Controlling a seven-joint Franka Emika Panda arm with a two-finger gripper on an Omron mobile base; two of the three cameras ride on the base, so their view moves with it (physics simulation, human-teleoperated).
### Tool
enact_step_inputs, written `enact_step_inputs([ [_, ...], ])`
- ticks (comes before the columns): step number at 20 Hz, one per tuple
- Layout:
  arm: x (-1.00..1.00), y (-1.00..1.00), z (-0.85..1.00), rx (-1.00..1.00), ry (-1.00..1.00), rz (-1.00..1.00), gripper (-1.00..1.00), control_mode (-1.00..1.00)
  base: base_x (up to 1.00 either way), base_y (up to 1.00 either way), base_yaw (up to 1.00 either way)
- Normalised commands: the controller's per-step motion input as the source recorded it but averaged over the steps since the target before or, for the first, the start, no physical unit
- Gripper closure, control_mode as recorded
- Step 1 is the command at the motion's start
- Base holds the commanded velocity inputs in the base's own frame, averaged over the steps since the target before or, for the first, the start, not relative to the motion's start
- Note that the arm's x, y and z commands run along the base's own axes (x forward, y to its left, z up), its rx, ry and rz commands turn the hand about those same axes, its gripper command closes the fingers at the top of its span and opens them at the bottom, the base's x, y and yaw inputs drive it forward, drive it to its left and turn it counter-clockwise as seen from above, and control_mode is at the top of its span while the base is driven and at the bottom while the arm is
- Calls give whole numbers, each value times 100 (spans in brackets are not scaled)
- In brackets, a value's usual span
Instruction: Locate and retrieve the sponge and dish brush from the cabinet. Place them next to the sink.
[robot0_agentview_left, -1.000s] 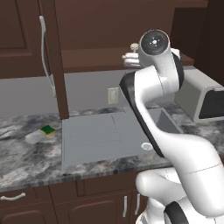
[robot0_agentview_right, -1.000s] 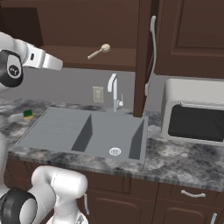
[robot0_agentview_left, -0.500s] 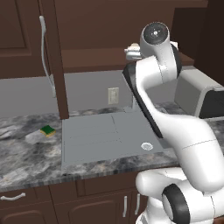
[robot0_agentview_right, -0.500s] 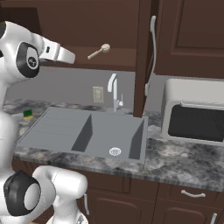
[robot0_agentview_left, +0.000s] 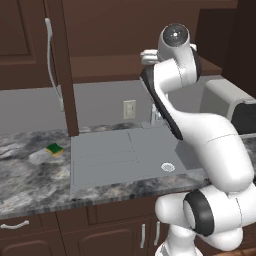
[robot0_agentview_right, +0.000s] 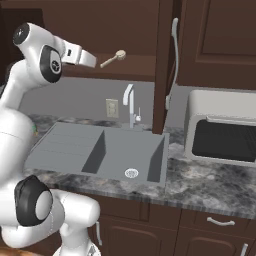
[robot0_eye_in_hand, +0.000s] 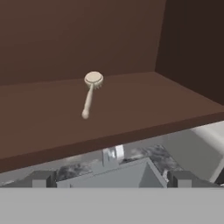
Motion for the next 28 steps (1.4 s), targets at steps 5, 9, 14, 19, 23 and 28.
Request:
enact_step_inputs([
  [5, 48, 5, -4, 0, 0, 4, -100, -100, 0, 0, 0],
  [9, 51, 2, -2, 0, 0, 4, -100, -100, 0, 0, 0],
  [14, 51, 0, -4, 0, 0, 1, -100, -100, 0, 0, 0],
  [19, 41, 0, -11, 0, 2, 0, -100, -100, 0, 0, 0],
  [23, 45, 0, -11, 0, 3, 0, -100, -100, 0, 0, 0],
  [28, 47, 0, -5, 0, 2, 0, -100, -100, 0, 0, 0],
])
